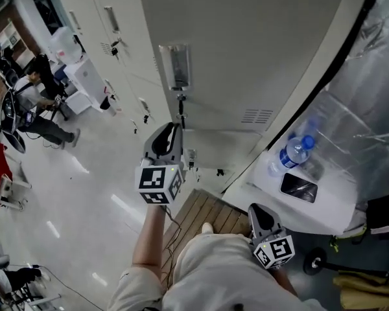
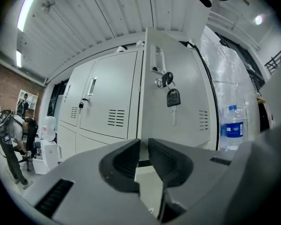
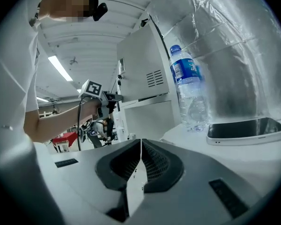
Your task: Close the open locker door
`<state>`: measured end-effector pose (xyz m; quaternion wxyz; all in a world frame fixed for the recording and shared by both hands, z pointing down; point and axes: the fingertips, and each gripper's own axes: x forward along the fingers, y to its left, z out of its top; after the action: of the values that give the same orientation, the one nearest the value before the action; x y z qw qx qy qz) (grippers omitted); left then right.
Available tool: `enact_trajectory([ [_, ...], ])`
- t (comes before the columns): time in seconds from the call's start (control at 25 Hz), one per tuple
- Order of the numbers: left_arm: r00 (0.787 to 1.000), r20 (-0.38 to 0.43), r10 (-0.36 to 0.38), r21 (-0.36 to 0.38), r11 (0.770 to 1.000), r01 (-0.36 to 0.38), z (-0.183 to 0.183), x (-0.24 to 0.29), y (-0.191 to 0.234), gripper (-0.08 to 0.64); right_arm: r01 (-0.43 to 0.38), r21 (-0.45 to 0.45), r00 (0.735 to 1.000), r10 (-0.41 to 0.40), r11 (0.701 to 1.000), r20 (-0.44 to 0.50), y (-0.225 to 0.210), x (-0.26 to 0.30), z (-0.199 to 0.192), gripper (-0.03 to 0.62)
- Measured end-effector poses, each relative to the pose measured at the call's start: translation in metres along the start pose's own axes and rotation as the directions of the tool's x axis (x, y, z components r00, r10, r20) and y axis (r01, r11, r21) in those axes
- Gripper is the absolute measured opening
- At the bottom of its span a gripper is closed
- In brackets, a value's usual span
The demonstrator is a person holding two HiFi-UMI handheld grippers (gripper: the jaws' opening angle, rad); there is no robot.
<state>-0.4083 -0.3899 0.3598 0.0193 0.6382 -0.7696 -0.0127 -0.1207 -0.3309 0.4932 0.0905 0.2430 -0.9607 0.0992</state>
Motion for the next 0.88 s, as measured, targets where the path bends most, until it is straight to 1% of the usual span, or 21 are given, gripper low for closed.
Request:
enact_trajectory([
  [0.12,0.999,-0.029,-0.029,0.04,0.999,0.03,0.001,0.019,0.005,0.061,0.0,-0.01,1.0,0.0,1.0,0.007,0.002,0.006,0.007,0.029],
  [0.32,0.994,-0.077,-0.083,0.087,0.992,0.089,0.003,0.047,0.01,0.06,-0.016,-0.051,0.999,0.018,0.999,0.04,0.006,0.027,0.035,0.029],
  [0.44,0.99,-0.104,-0.097,0.124,0.986,0.109,0.003,0.06,0.012,0.06,-0.031,-0.041,0.998,0.034,0.999,0.055,0.01,0.04,0.052,0.029],
  [0.52,0.989,-0.108,-0.104,0.127,0.985,0.118,0.003,0.068,0.013,0.06,-0.057,-0.039,0.997,0.058,0.998,0.046,0.014,0.049,0.061,0.029],
  [0.68,0.986,-0.116,-0.122,0.119,0.984,0.135,0.002,0.083,0.013,0.058,-0.119,-0.069,0.992,0.121,0.99,0.028,0.026,0.066,0.073,0.029],
  [0.76,0.985,-0.12,-0.125,0.119,0.983,0.139,0.003,0.089,0.013,0.058,-0.135,-0.081,0.99,0.138,0.988,0.036,0.032,0.071,0.079,0.029],
  [0.88,0.985,-0.124,-0.122,0.121,0.983,0.137,0.002,0.098,0.012,0.057,-0.144,-0.07,0.989,0.147,0.987,0.036,0.037,0.076,0.079,0.029],
])
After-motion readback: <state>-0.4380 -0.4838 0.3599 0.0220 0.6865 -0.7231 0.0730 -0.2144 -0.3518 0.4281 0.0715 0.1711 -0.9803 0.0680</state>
